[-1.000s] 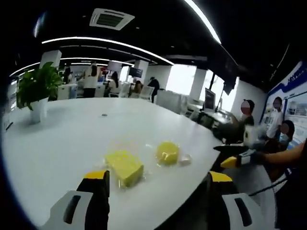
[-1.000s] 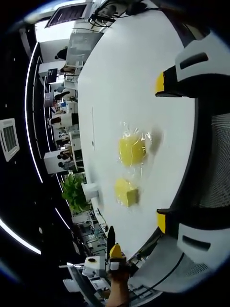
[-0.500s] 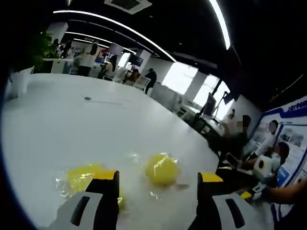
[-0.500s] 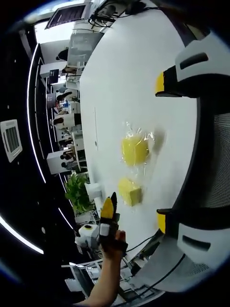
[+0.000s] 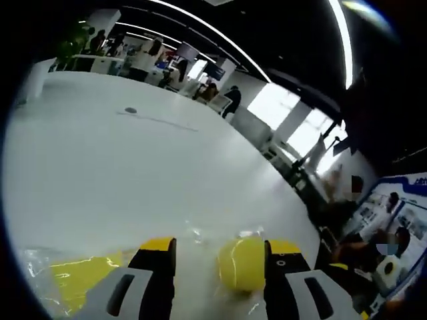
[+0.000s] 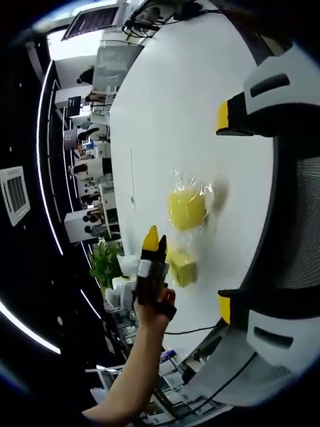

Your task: Compare the silicone blocks by pressing each to a similar depth, holding the contact briefly, and releasing to observe deformation and rebound differences across the visible hardness samples.

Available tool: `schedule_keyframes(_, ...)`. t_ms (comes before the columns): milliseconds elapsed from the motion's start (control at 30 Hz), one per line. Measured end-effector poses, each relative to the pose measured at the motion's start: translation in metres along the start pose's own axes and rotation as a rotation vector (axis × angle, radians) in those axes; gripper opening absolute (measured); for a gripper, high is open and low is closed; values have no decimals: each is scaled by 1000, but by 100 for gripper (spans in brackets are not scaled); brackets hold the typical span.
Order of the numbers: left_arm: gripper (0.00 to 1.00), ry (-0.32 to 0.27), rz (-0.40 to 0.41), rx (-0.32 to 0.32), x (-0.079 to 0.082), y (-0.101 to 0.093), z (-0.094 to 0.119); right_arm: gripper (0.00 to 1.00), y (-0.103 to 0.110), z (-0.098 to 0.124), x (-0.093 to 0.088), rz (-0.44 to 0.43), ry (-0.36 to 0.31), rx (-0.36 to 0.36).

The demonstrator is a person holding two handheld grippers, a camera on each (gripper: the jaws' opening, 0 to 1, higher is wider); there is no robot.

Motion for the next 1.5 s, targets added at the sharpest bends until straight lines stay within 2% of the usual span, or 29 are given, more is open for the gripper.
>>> schedule_keyframes(100,53,-6,21,-1,1,1,-7,88,0,0,0,-1,3,0)
schedule_keyframes(167,52,16,46,-5,-2,1,-11,89,0,0,0,4,0,-3)
schedule_keyframes(300,47,24,57,3,-4,5,-20,89,0,-1,0,3,1,-3)
schedule_keyframes(367,46,25,95,-9,-3,3,-23,88,0,-1,0,1,6,-1)
schedule_keyframes(633,46,42,109,-9,-2,2,-34,85,0,-2,-2,-8,19,3)
schedule_keyframes(800,44,64,108,-2,-11,-5,-37,83,1,-2,-3,-9,29,9)
schedule_keyframes(967,30,61,70,36,-14,-4,-37,83,1,-2,-3,-10,31,10)
schedule_keyframes(1200,20,56,133,48,-13,-1,-41,81,0,-2,-3,-11,35,15)
schedule_keyframes(1300,9,37,128,54,-12,0,-40,83,-1,-2,-2,-4,29,6)
schedule_keyframes(1500,2,20,113,40,-12,-5,-41,83,-1,-1,-1,-3,20,6)
Point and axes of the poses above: the point that each gripper's makers call its tool centre point, and the gripper's own axes: z roughly backward along the fingers, y roughly to its left, x roughly out of its top, the point moved 7 cm from there along z, roughly backward along the fingers, and after that the axes turned 12 degrees about x, right-handed, at the moved point
